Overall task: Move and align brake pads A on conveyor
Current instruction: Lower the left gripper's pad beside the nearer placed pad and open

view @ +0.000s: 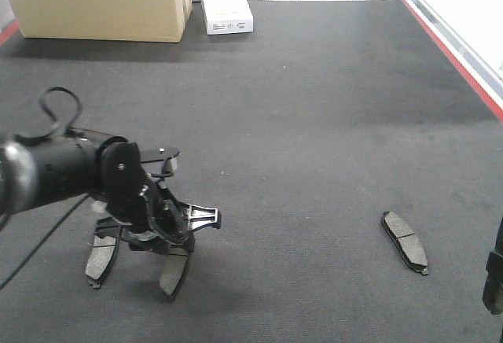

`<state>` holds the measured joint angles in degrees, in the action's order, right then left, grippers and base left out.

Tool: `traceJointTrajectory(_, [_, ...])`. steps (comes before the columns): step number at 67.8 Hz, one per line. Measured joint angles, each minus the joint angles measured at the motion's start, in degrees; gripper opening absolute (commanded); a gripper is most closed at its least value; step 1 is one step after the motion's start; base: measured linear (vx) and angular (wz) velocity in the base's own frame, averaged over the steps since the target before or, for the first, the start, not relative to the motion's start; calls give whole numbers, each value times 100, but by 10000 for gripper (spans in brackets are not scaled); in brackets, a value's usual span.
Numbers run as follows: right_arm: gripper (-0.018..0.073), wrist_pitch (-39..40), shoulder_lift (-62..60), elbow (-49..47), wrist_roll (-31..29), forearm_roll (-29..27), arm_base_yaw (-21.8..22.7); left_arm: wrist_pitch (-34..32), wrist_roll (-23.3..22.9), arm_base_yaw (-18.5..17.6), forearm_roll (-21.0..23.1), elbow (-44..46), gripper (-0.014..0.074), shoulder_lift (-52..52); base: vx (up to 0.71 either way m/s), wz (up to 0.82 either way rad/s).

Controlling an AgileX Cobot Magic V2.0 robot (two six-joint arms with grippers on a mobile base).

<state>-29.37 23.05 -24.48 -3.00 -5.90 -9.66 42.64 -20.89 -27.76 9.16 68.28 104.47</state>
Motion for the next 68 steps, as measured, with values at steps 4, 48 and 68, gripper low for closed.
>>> traceJointTrajectory(4, [-7,0,0,0,0,0,0,-15,-33,0,6,102,202,182,0,0])
traceJointTrajectory(48, [-7,0,0,0,0,0,0,224,-32,0,-445,864,325,744,0,0])
traceJointTrajectory(68, [-7,0,0,0,0,0,0,353,24,-4,-502,864,325,411,0,0])
